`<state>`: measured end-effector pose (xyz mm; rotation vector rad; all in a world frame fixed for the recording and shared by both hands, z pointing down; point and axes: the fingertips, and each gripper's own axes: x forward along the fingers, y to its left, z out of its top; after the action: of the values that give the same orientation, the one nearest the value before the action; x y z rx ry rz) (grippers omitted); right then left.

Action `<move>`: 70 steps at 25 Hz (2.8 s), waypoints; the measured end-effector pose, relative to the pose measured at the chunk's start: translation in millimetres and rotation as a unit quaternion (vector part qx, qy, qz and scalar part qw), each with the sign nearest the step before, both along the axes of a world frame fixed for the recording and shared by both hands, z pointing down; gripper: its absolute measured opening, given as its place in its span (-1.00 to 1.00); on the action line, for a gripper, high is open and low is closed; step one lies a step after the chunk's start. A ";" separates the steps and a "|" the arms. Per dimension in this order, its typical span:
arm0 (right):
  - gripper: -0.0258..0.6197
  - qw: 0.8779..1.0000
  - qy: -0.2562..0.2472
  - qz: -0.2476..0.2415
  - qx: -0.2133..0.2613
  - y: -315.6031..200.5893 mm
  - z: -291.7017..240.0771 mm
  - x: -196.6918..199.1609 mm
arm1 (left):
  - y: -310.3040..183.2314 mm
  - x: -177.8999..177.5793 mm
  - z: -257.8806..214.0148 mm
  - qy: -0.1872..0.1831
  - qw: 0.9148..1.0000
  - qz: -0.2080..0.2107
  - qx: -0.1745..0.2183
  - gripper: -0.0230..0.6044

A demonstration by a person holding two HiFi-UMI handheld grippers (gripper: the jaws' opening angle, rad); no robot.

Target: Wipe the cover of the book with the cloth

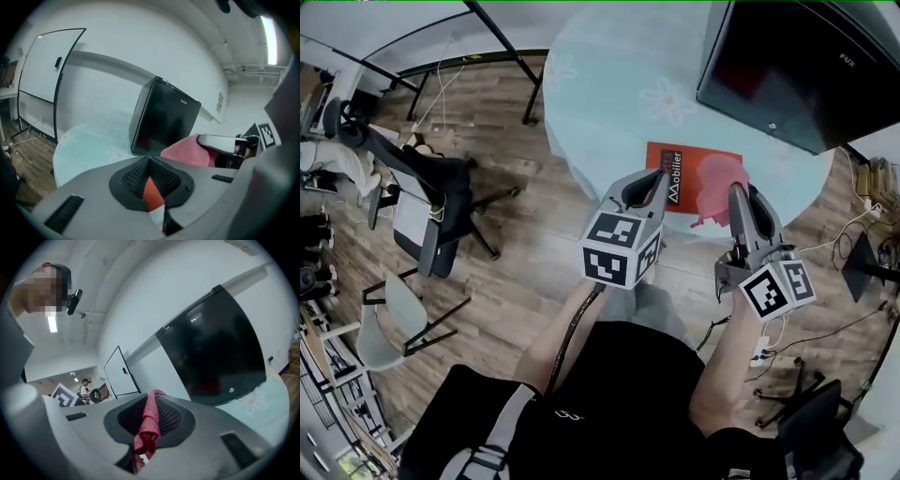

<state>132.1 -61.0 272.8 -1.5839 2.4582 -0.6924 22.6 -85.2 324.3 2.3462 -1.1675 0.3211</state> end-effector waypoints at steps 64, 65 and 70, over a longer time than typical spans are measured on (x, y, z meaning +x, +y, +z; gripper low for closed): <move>-0.76 0.923 0.294 -0.130 -0.211 -103.7 216.1 -110.4 | -80.2 -45.1 176.4 0.049 0.967 -0.050 -0.244 -0.88; -0.76 0.922 0.298 -0.130 -0.210 -104.1 217.3 -110.0 | -80.3 -45.3 177.0 0.047 0.968 -0.052 -0.243 -0.88; -0.76 0.921 0.304 -0.133 -0.205 -101.8 221.5 -102.4 | -68.5 -28.7 175.8 0.042 0.969 -0.040 -0.240 -0.88</move>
<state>29.7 -162.8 494.3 -1.8461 3.1922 -0.9173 -6.1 -153.7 500.0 1.8695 -1.0070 0.4189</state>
